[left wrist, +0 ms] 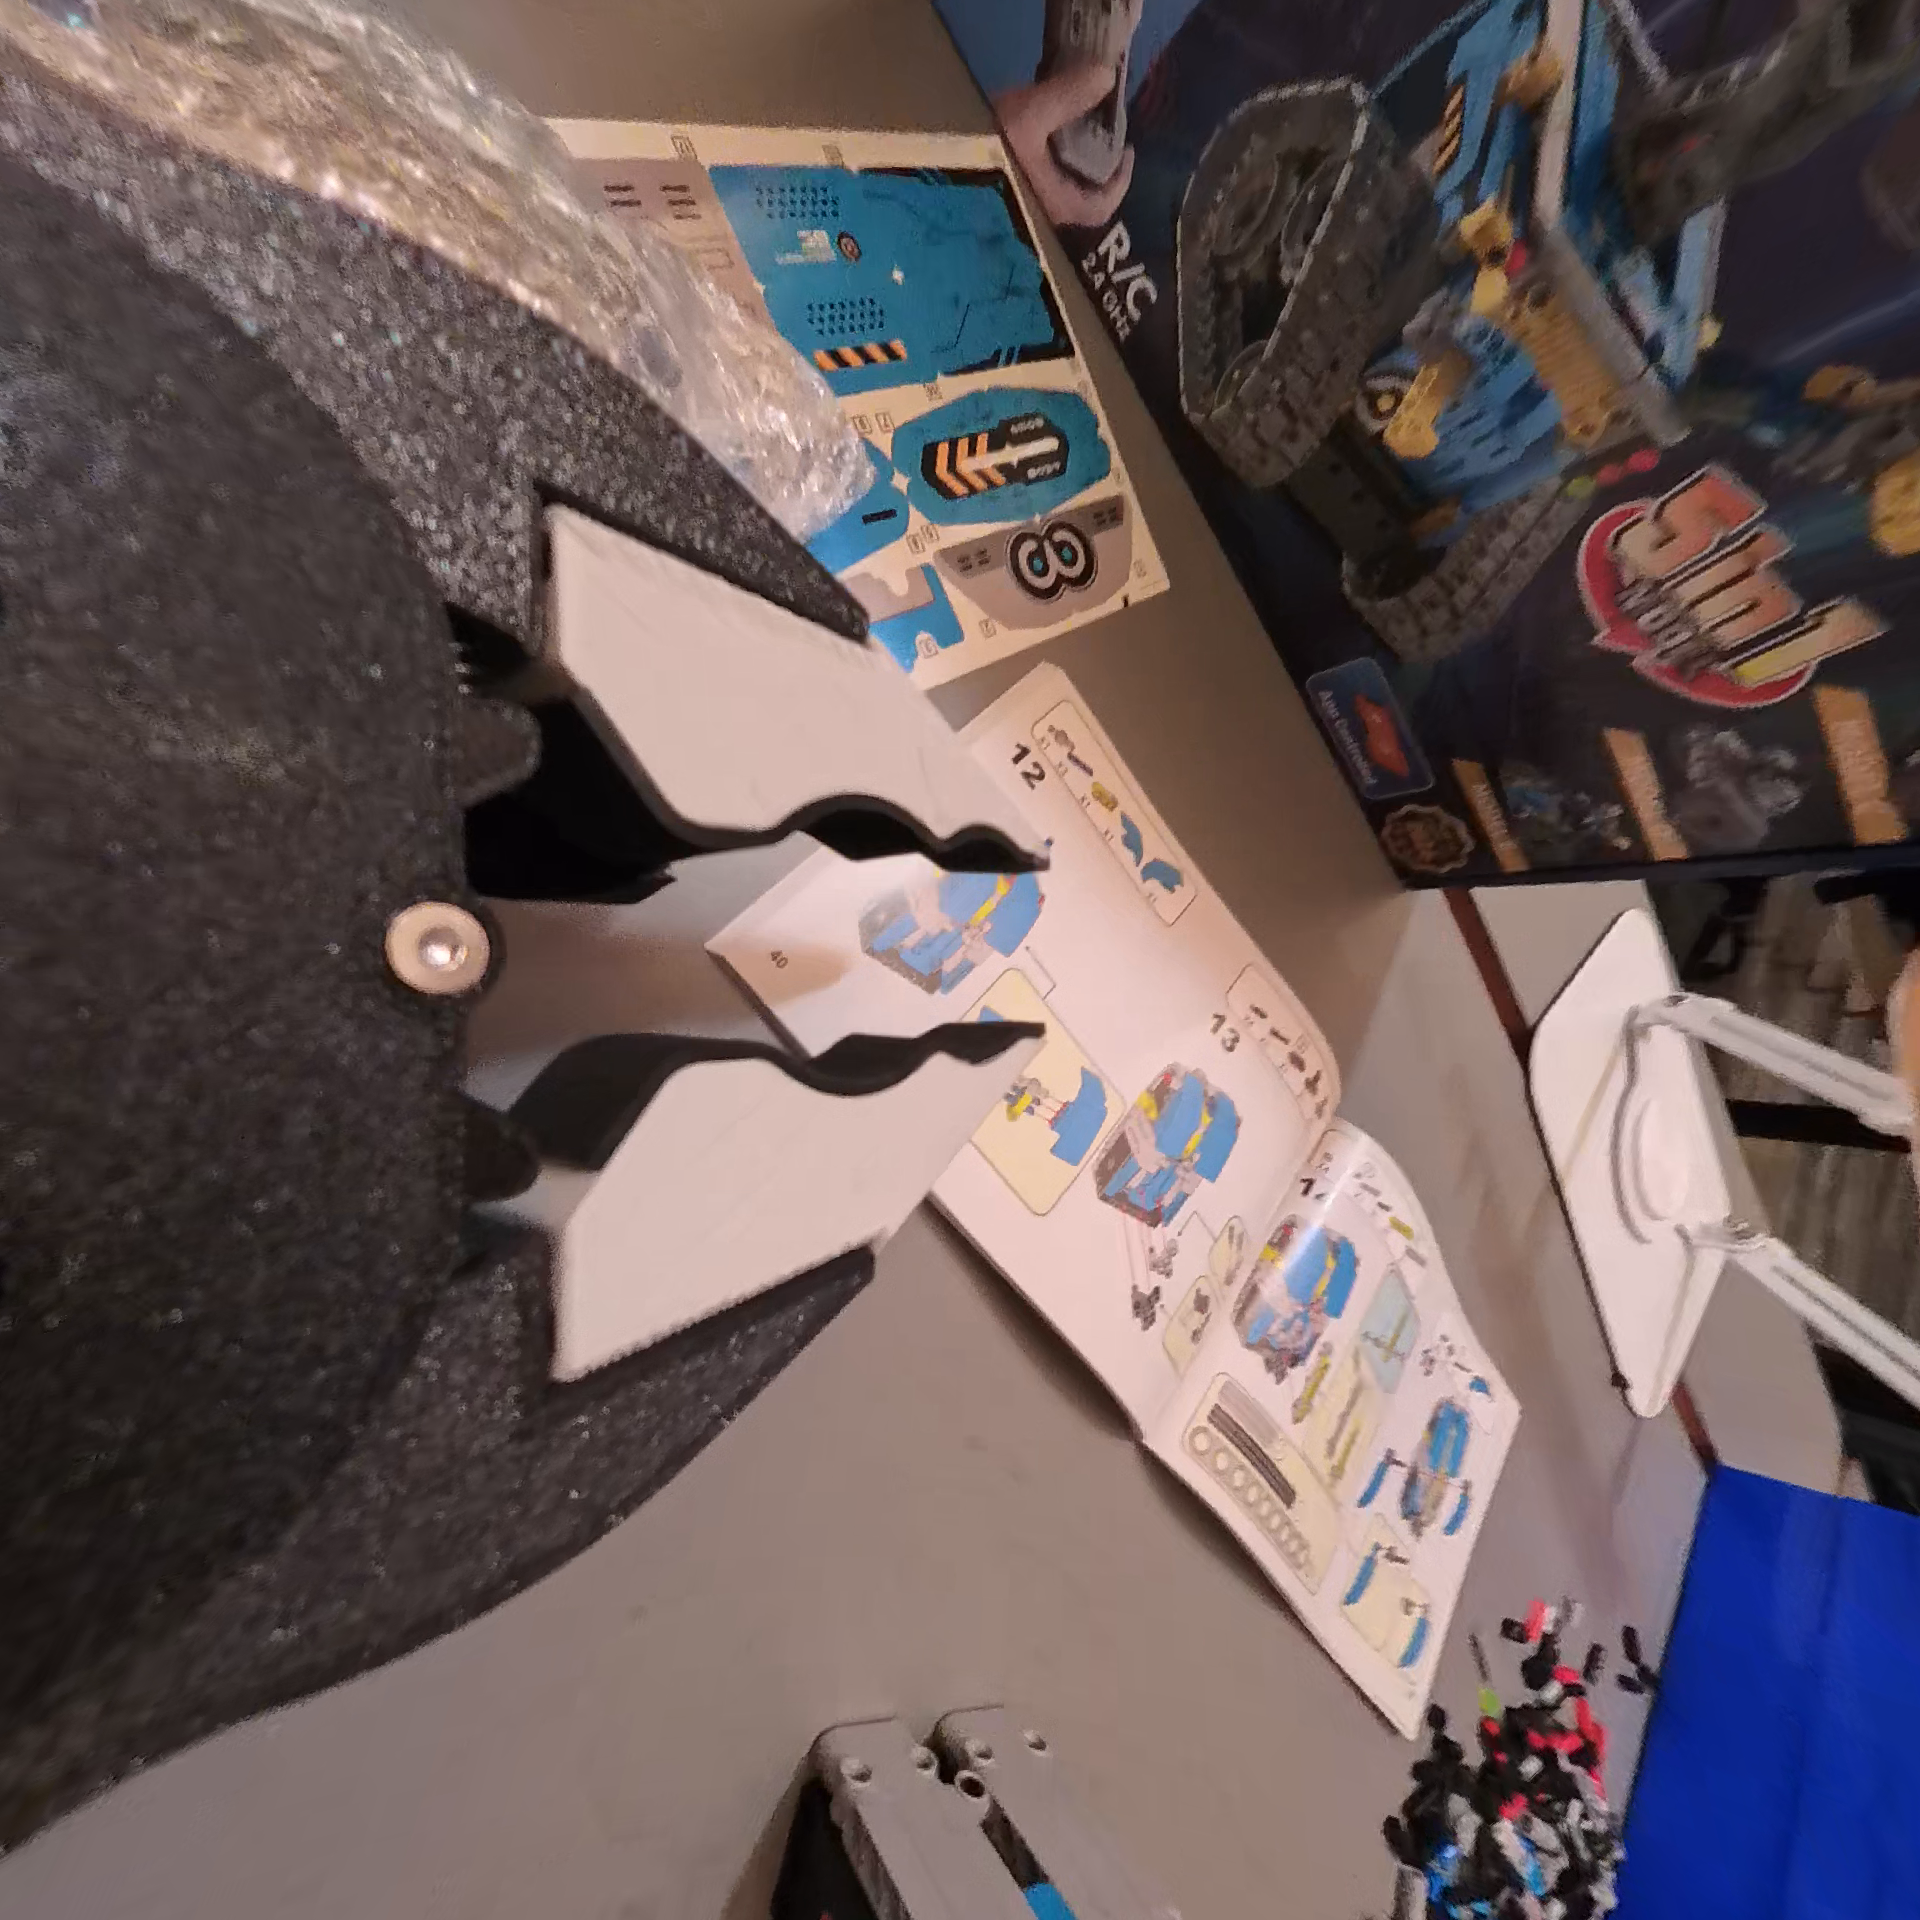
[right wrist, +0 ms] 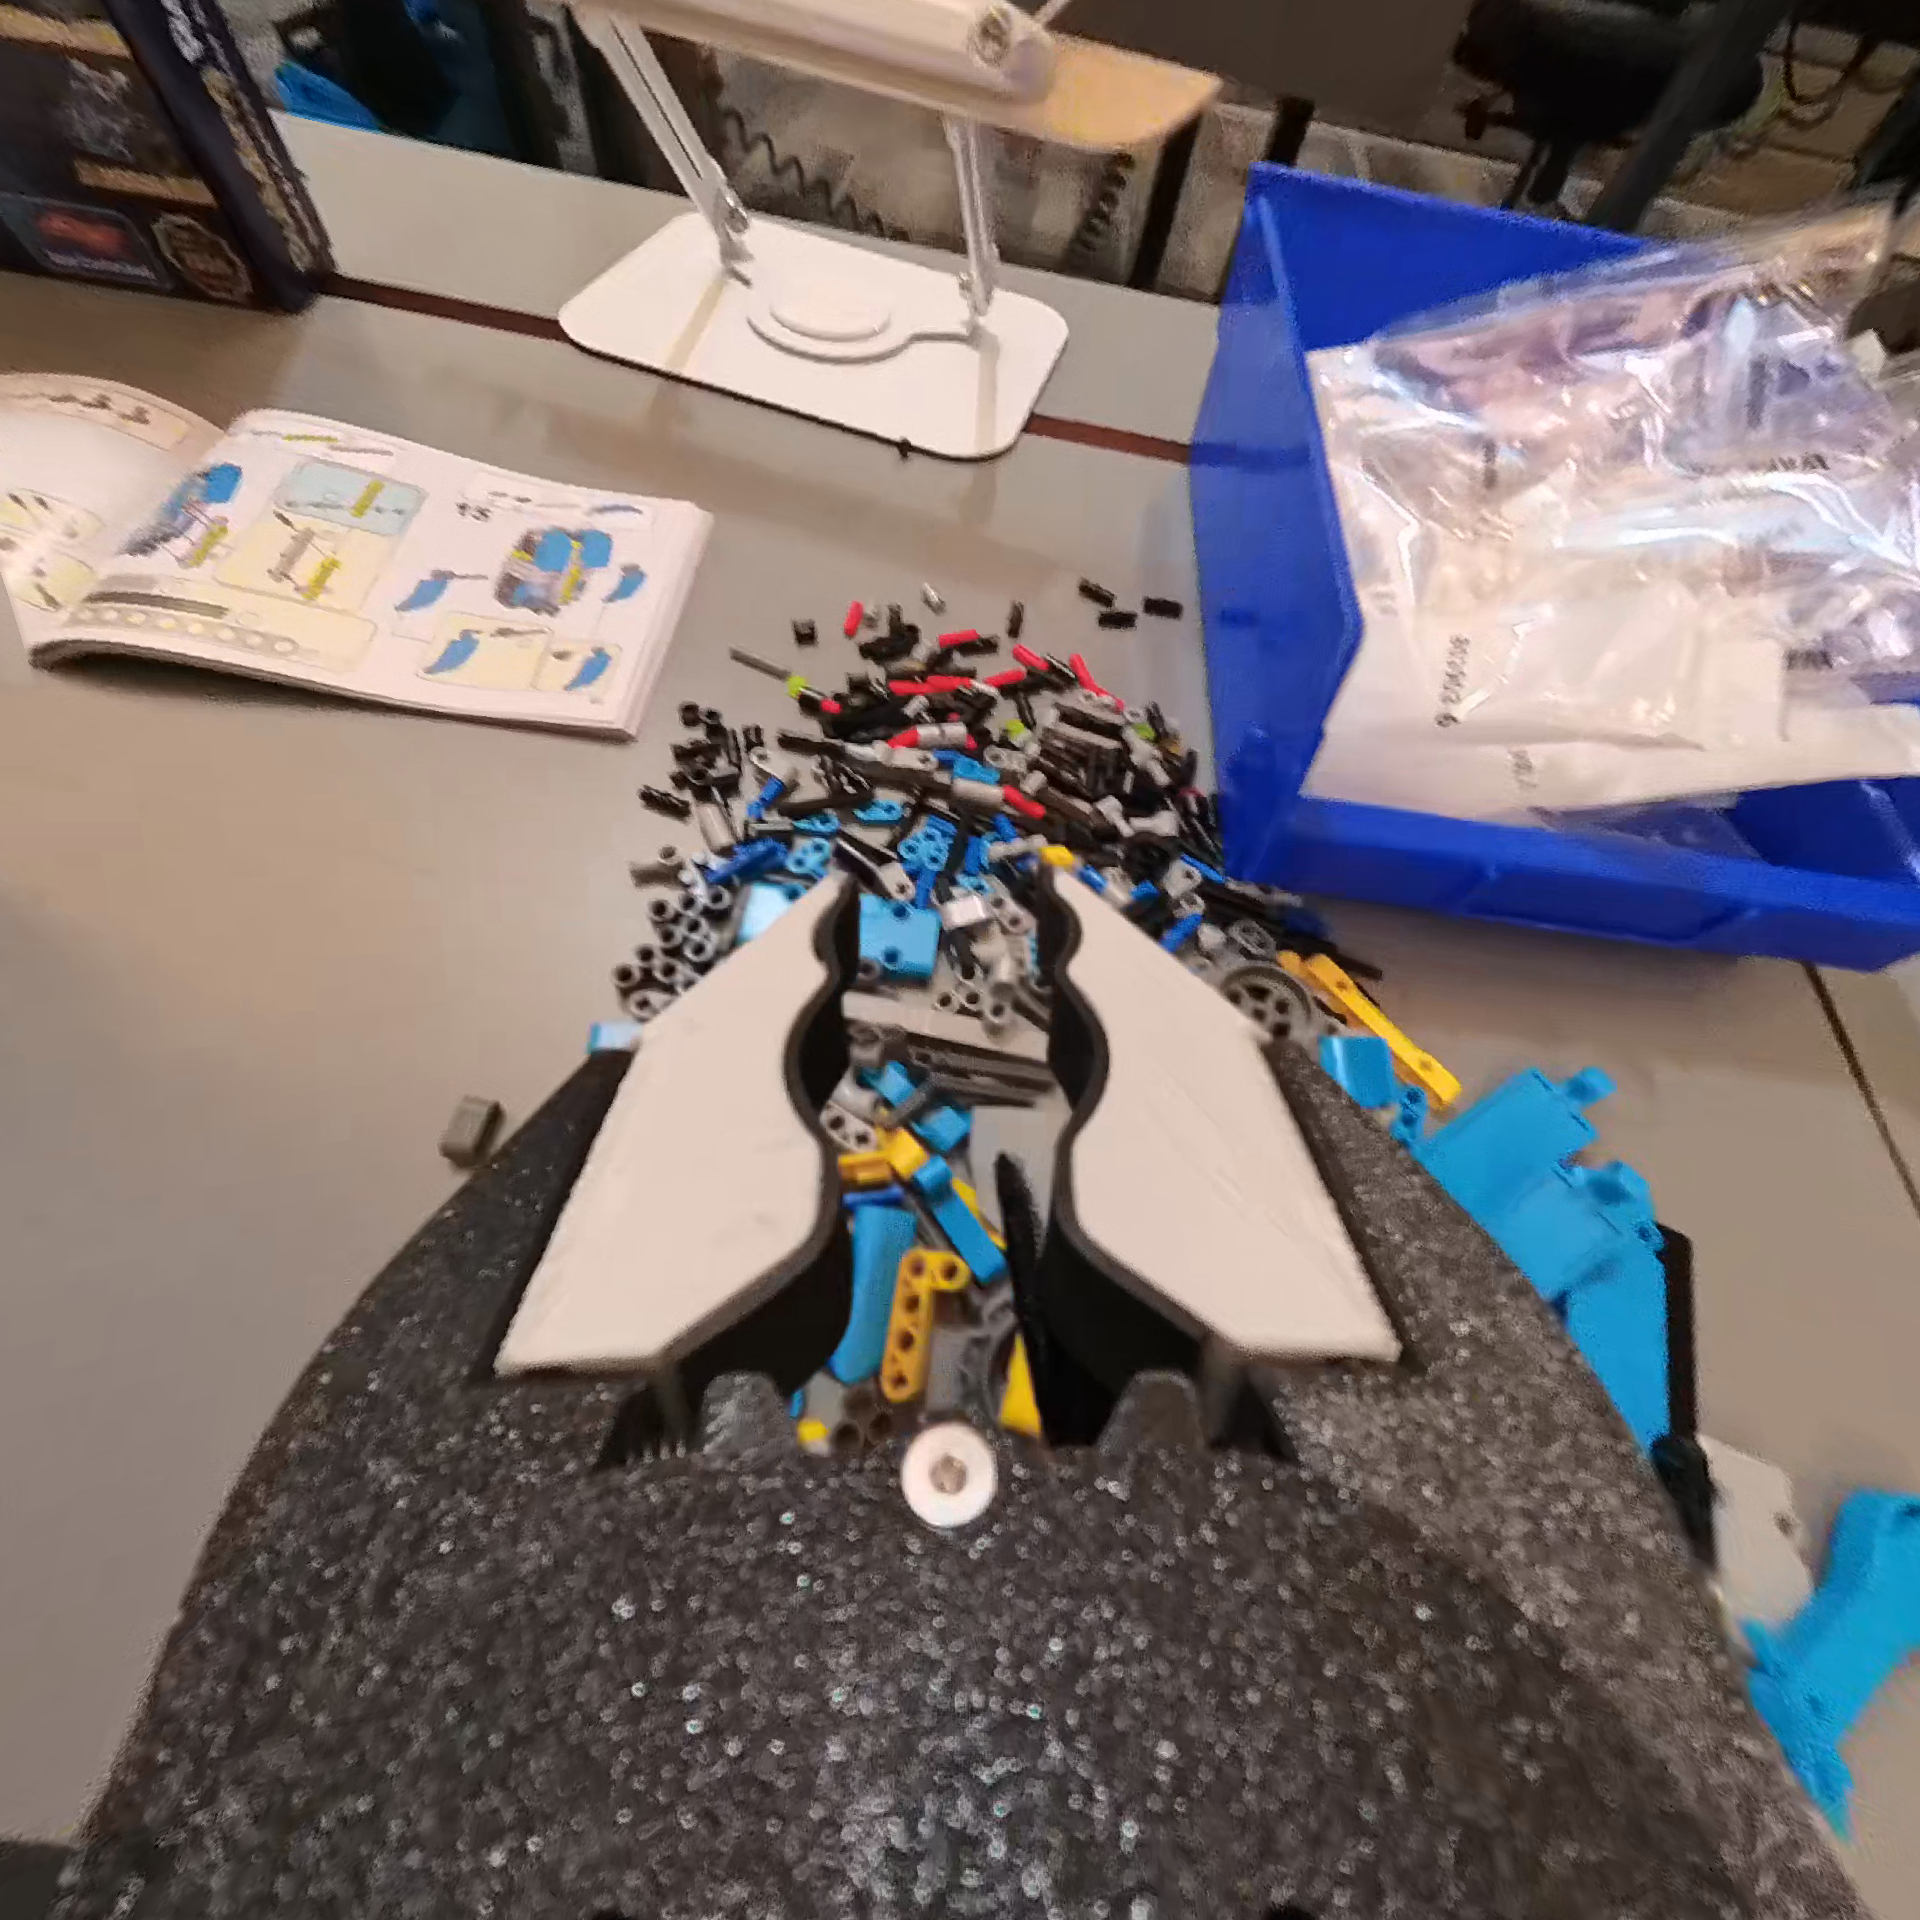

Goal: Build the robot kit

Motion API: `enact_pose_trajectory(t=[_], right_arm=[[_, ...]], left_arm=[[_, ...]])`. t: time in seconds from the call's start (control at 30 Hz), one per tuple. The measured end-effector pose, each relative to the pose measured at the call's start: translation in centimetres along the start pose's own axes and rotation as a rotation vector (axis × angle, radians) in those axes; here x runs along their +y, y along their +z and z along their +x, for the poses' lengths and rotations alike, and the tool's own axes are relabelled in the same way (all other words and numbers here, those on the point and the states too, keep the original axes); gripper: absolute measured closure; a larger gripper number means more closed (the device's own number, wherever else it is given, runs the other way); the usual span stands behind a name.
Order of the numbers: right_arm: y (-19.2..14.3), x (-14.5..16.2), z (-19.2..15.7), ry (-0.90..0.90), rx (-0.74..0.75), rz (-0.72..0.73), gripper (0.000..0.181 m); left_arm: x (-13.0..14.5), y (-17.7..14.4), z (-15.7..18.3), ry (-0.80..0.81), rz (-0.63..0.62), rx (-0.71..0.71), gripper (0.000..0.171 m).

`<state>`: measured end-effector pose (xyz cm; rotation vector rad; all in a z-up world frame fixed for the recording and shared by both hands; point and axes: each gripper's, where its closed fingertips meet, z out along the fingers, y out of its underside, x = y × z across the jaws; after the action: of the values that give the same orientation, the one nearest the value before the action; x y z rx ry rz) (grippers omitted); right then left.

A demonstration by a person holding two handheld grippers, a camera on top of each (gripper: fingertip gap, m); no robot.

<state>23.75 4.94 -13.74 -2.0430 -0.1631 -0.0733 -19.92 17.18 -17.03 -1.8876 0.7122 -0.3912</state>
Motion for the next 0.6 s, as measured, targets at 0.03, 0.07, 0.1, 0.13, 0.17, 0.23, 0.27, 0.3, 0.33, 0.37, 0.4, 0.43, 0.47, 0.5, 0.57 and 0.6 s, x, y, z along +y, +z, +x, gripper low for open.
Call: enact_pose_trajectory(t=[0.03,0.07,0.1,0.13,0.17,0.23,0.27,0.3,0.33,0.37,0.4,0.43,0.47,0.5,0.57,0.6], right_arm=[[-0.3,0.3,0.5,0.005,0.010,-0.011,0.148],[-0.5,0.7,1.0,0.015,0.013,-0.025,0.149],[-0.6,1.1,1.3,0.031,0.011,-0.039,0.149],[-0.7,1.6,1.5,0.051,0.006,-0.054,0.149],[-0.7,2.1,1.6,0.072,-0.004,-0.075,0.149],[-0.5,3.0,1.7,0.116,-0.015,-0.115,0.150],[-0.4,3.3,1.5,0.134,-0.027,-0.130,0.150],[-0.3,3.4,1.3,0.150,-0.035,-0.142,0.150],[-0.2,3.6,1.3,0.164,-0.031,-0.154,0.150],[-0.1,3.9,1.3,0.169,-0.019,-0.174,0.150],[0.0,4.1,1.2,0.163,-0.014,-0.190,0.150],[0.1,4.2,1.0,0.150,-0.012,-0.197,0.150],[0.1,4.3,0.7,0.135,-0.012,-0.199,0.151],[0.1,4.2,0.4,0.125,-0.015,-0.197,0.154],[0.0,4.0,-0.6,0.118,-0.045,-0.183,0.167],[0.0,3.8,-1.0,0.125,-0.058,-0.177,0.170]], left_arm=[[-0.2,-0.1,-0.1,-0.006,0.012,-0.001,0.144],[-0.1,-0.1,-0.1,-0.011,0.011,0.001,0.144],[-0.1,-0.1,-0.1,-0.013,0.008,0.002,0.144],[-0.1,0.0,-0.1,-0.012,0.006,0.003,0.144],[-0.1,0.0,0.0,-0.007,0.004,0.004,0.144],[0.0,0.1,0.2,0.013,-0.004,0.009,0.144],[0.0,0.1,0.3,0.024,-0.004,0.006,0.144],[0.0,0.1,0.4,0.036,-0.003,0.004,0.144],[0.0,0.1,0.6,0.049,-0.004,0.005,0.144],[0.1,0.1,0.7,0.059,-0.004,0.003,0.144],[0.0,0.1,0.7,0.066,-0.003,0.001,0.144],[0.0,0.1,0.8,0.073,-0.002,0.000,0.144],[0.0,0.1,0.8,0.077,-0.002,0.001,0.144],[0.0,0.0,0.8,0.078,0.000,0.000,0.144],[0.0,0.0,0.8,0.079,0.003,0.000,0.144],[0.0,0.0,0.9,0.080,0.003,0.000,0.144]])
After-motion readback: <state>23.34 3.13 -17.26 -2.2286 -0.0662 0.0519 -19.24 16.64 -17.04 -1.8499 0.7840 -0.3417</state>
